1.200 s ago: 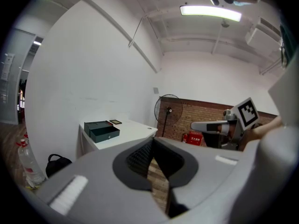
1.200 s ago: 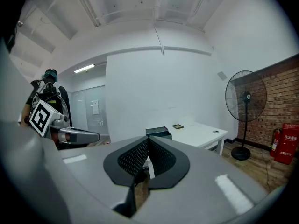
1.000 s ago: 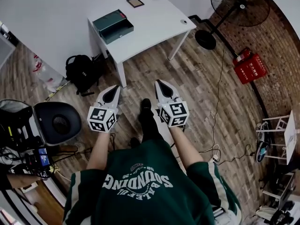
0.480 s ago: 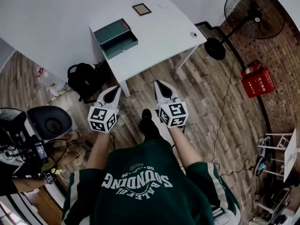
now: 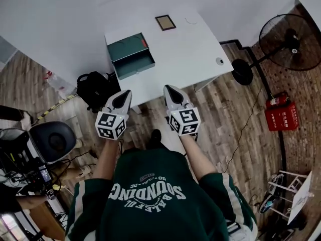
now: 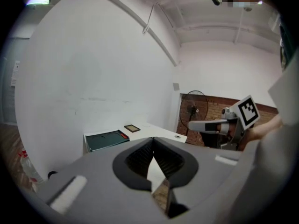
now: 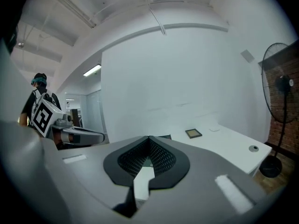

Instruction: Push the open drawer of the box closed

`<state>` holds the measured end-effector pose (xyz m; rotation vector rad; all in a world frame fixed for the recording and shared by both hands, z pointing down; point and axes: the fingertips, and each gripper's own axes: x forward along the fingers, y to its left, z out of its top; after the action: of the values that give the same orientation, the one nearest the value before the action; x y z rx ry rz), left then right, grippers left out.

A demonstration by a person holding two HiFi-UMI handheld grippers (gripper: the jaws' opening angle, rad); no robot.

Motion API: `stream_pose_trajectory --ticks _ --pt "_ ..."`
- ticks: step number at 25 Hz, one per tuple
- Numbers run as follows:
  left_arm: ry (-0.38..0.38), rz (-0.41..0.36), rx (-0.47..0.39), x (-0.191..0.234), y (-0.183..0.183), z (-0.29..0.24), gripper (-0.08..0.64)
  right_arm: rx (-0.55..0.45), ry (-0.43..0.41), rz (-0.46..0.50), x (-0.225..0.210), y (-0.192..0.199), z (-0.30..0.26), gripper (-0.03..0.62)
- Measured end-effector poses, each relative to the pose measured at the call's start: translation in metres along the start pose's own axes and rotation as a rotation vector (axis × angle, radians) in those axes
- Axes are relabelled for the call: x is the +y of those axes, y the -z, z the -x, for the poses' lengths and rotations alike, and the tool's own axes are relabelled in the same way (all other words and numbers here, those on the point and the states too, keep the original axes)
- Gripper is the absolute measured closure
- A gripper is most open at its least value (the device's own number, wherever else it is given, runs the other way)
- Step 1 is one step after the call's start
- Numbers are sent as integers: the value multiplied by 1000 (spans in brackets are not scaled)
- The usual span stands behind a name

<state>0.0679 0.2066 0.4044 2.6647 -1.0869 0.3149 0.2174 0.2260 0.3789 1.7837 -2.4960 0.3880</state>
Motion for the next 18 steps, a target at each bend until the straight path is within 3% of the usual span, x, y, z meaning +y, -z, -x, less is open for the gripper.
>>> stream_pose_trajectory --ticks 3,10,18 --pt "-30 11 7 12 0 -14 508 12 -36 2 -8 -1 -25 591" --pt "-109 27 -1 16 8 10 508 28 -106 8 12 12 -31 591" --pt "-106 64 14 44 15 -11 508 54 -119 13 15 20 -67 591"
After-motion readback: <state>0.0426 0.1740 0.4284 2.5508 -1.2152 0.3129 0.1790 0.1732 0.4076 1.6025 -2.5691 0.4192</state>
